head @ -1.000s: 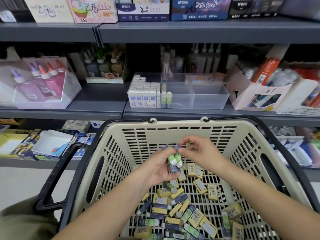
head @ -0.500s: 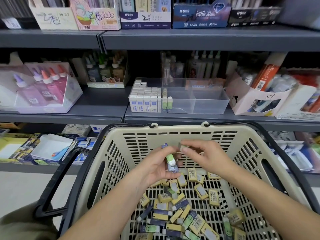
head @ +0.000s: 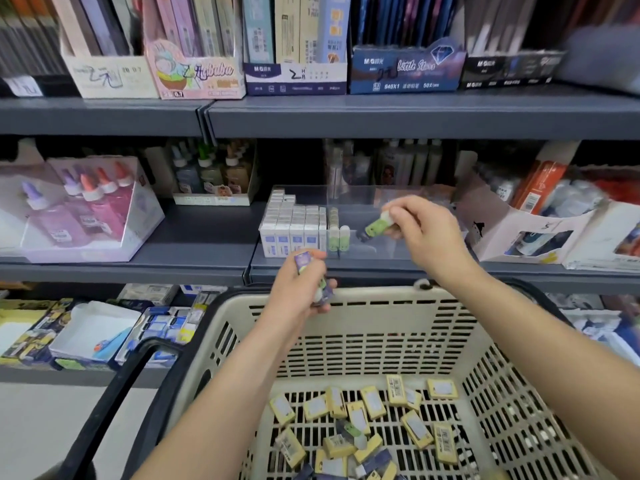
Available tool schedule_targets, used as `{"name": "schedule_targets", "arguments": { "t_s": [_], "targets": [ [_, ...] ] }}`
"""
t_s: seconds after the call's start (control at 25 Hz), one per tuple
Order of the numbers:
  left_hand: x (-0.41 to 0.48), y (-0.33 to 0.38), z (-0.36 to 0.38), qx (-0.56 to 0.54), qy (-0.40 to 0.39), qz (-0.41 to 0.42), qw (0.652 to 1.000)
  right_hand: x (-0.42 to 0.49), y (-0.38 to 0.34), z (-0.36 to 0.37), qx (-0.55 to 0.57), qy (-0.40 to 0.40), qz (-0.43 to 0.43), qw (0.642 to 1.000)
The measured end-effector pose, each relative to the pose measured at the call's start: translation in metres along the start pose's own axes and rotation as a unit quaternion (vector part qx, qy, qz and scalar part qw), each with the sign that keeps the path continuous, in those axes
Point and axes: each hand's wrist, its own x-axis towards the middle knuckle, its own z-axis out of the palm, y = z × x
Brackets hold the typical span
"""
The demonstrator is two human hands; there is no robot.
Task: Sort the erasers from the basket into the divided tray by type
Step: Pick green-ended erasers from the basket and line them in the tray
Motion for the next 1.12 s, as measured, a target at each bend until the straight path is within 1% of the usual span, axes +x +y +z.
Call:
{"name": "schedule_targets", "arguments": {
  "t_s": [0.08,0.12,0.2,0.32,0.4,0.48,0.56,0.64,0.68,0.72,0.76,0.8,0.84,0.88,0.92,1.0,1.04,1.12],
  "targets": [
    [0.012,0.002,-0.004,0.008,0.002,0.021,1.000,0.032,0.000,0.010,-0.084,0.009,-0.021,0.996],
    [0.017,0.001,-0.006,0.012,0.002,0.036,0.999,0.046,0.003,0.016,-0.120,0.002,-0.020,0.993],
    [0.024,0.000,-0.010,0.015,0.008,0.072,0.997,0.065,0.009,0.028,-0.157,-0.046,0.000,0.987],
    [0.035,0.001,-0.015,0.024,0.023,0.099,0.995,0.075,0.021,0.045,-0.160,-0.137,0.047,0.976],
    [0.042,0.002,-0.014,0.048,0.035,0.107,0.992,0.076,0.026,0.054,-0.138,-0.177,0.089,0.970],
    [0.047,0.003,-0.009,0.085,0.029,0.110,0.990,0.075,0.029,0.059,-0.128,-0.204,0.117,0.963],
    [0.053,0.001,-0.004,0.104,0.010,0.108,0.989,0.077,0.030,0.061,-0.155,-0.229,0.128,0.953],
    [0.058,-0.002,-0.003,0.102,0.007,0.099,0.990,0.078,0.029,0.061,-0.203,-0.267,0.120,0.935],
    [0.059,-0.003,-0.004,0.094,0.009,0.094,0.991,0.077,0.027,0.060,-0.217,-0.271,0.107,0.932],
    [0.060,-0.003,-0.006,0.083,0.010,0.089,0.993,0.075,0.024,0.058,-0.220,-0.251,0.093,0.938],
    [0.061,-0.003,-0.008,0.073,0.008,0.084,0.994,0.071,0.020,0.055,-0.205,-0.210,0.076,0.953],
    [0.061,-0.003,-0.010,0.068,0.006,0.083,0.994,0.066,0.014,0.053,-0.169,-0.161,0.060,0.971],
    [0.061,-0.004,-0.011,0.068,0.004,0.085,0.994,0.060,0.007,0.050,-0.122,-0.131,0.049,0.983],
    [0.062,-0.004,-0.011,0.071,0.003,0.089,0.994,0.053,0.001,0.049,-0.079,-0.132,0.045,0.987],
    [0.061,-0.004,-0.011,0.075,0.003,0.094,0.993,0.045,-0.006,0.049,-0.052,-0.159,0.044,0.985],
    [0.061,-0.005,-0.011,0.079,-0.004,0.111,0.991,0.034,-0.010,0.050,-0.043,-0.212,0.049,0.975],
    [0.062,-0.005,-0.011,0.076,-0.009,0.120,0.990,0.035,-0.010,0.048,-0.027,-0.212,0.052,0.975],
    [0.062,-0.005,-0.013,0.057,-0.021,0.125,0.990,0.049,-0.006,0.039,0.030,-0.159,0.076,0.984]
  ]
}}
